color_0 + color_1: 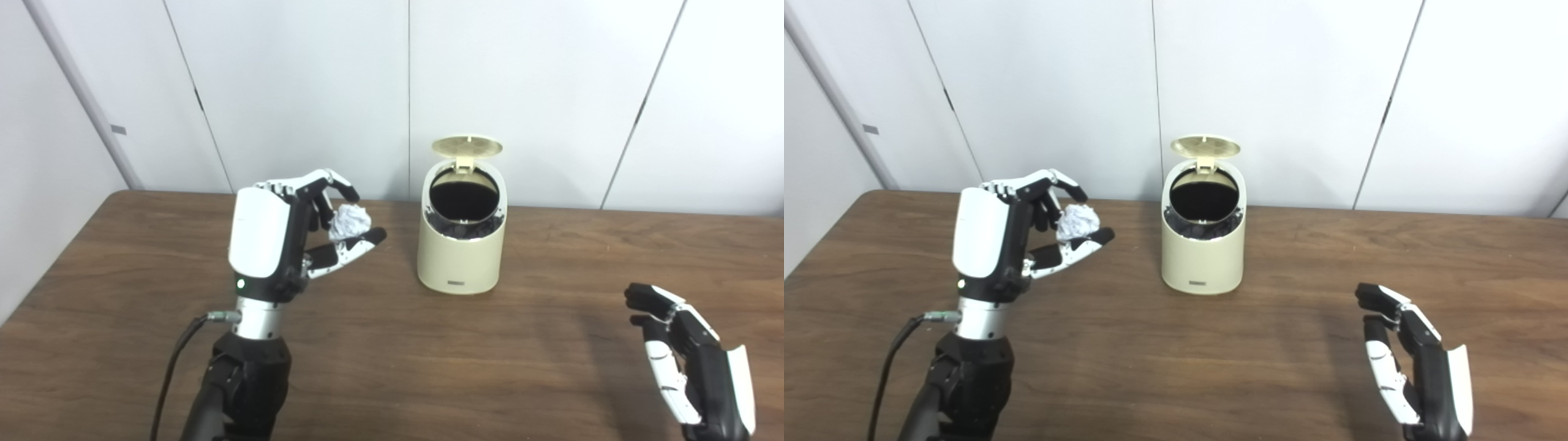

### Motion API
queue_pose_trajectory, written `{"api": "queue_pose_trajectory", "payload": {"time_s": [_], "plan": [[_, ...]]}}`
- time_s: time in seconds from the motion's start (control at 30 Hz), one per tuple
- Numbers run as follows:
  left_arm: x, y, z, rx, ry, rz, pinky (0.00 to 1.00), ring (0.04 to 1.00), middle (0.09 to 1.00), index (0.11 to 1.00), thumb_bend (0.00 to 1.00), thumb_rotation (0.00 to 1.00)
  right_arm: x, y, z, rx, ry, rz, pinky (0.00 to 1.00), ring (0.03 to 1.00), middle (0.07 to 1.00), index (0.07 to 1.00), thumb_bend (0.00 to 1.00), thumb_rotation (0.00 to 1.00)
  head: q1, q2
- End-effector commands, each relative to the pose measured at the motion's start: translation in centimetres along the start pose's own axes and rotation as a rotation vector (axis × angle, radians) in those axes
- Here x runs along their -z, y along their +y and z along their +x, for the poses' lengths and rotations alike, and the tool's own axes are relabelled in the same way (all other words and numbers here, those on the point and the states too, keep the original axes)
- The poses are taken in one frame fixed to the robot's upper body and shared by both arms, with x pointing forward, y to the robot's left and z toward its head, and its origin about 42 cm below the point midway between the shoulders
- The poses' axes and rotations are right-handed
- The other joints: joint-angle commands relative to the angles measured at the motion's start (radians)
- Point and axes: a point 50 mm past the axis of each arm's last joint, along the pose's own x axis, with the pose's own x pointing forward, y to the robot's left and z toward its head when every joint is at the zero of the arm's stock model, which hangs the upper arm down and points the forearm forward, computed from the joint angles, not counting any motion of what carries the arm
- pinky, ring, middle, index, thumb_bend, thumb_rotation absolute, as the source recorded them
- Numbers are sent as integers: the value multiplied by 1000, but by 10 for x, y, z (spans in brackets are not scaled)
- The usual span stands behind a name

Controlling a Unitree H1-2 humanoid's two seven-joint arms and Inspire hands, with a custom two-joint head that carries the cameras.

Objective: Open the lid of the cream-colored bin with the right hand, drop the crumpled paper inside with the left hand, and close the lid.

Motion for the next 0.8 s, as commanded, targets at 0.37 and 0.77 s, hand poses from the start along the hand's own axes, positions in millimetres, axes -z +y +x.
{"api": "queue_pose_trajectory", "payload": {"time_s": [0.37,0.77], "plan": [[-12,-21,37,-79,-63,-60,99,143,217,471,514,49,-17,12,-1,16,-32,3,663,743,731,722,165,750,-70,-1],[-25,-52,58,-47,-40,-109,97,143,218,470,514,47,-21,19,-4,29,-37,4,642,728,720,713,124,687,-96,5]]}}
